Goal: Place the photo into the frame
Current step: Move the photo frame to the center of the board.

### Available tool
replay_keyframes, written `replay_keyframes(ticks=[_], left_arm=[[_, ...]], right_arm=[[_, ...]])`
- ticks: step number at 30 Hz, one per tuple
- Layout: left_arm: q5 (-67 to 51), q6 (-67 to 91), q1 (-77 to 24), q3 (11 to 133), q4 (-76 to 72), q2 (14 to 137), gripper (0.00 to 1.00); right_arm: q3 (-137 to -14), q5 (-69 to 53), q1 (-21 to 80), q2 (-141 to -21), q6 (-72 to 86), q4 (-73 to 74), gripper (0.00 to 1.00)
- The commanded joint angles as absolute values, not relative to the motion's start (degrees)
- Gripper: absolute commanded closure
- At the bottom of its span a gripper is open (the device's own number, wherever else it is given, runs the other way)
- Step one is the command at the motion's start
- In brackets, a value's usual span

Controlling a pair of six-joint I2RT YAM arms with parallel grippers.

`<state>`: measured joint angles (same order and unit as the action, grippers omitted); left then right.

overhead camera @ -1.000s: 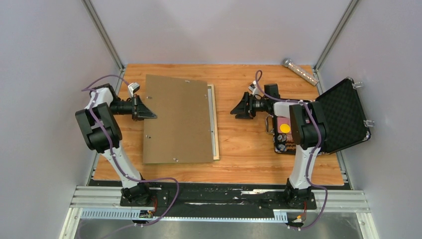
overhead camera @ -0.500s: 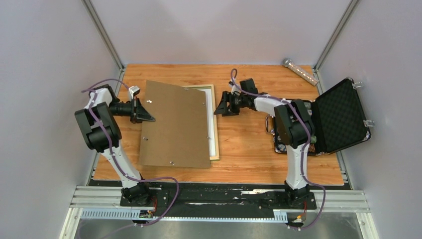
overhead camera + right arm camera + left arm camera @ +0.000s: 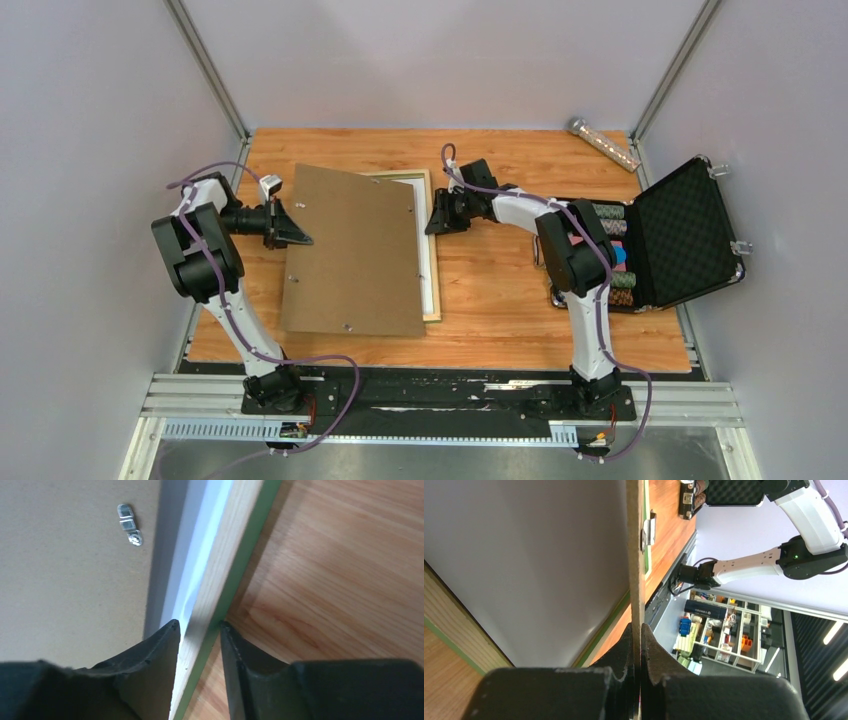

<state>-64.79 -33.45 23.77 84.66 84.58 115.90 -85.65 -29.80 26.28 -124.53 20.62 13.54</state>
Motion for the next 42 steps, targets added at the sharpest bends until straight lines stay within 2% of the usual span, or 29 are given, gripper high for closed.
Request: replay_keyframes(ticks=[1, 6, 14, 20, 28, 42], left_arm=[[-67.61, -36.0, 24.17, 84.47, 79.1, 115.47, 1.0], [-68.67, -36.3, 24.17, 83.84, 78.3, 116.08, 1.0], [-73.07, -36.46, 24.1, 82.33, 76.17, 117.29, 1.0], [-75.32, -31.42, 22.79, 81.13, 70.67, 118.14, 1.0], [-74.06, -16.67, 15.94, 78.0, 53.01, 117.41, 1.0], [-73.59, -6.31, 11.5, 80.38, 41.67, 119.08, 1.0]], right_arm=[[-86.65, -23.32, 26.61, -126.38, 19.1, 16.4, 0.65], [-85.7, -20.26, 26.52, -126.0, 18.81, 16.85, 0.78], [-81.71, -16.66, 24.9, -122.9, 18.65, 16.96, 0.89], [-75.42, -17.45, 21.65, -118.75, 16.88, 15.76, 0.92], [-70.81, -21.86, 17.29, -114.54, 13.28, 14.5, 0.93], [-68.54, -31.05, 11.56, -114.67, 8.74, 14.04, 0.95]])
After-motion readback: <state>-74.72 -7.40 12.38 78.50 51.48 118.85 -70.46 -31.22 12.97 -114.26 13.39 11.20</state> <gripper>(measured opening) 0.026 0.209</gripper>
